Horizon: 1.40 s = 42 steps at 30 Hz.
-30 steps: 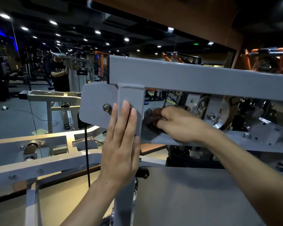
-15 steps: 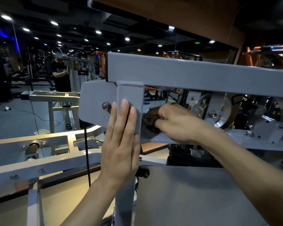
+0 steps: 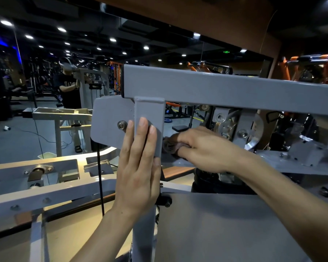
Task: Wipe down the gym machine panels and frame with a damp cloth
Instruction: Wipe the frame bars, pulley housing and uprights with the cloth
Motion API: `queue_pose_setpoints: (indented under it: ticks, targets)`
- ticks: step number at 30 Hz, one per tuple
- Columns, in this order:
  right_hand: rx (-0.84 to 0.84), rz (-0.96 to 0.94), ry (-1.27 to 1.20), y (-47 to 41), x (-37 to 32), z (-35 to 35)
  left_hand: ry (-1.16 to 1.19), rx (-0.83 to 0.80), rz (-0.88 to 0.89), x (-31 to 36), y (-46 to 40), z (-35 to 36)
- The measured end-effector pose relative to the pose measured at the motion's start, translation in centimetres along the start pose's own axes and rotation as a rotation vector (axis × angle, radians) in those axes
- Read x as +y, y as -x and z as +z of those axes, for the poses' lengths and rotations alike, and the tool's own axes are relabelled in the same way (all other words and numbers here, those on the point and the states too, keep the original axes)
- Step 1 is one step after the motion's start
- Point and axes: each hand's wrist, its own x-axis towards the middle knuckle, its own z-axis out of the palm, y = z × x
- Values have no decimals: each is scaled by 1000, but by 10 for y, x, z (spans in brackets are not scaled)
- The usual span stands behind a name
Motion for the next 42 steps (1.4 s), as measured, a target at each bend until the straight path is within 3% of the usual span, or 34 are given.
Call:
queue_pose_setpoints:
  ticks: [4,9,17,23,28,33,38,42]
  targets:
    - [-26,-91,2,21,-1,-8,-15,0,4,0,0,0]
    - [37,17,19,-2,-1,5,-12,4,0,0,1,2]
    - [82,-68,-10,31,-6,4,-20,14,-4,1,1,3]
    - [173,-26,220,28,-32,30,-19,12,-6,1,1,2]
    - [212,-21,247,53,-11,42,-20,27,-9,2,0,3]
    - [383,82,455,55,-16,58,-12,22,-8,2,1,3]
    - [393,18,462,34,-33,75,7,38,-8,1,1,3]
    - [422,22,492,57,-4,65,16,33,-12,2,1,3]
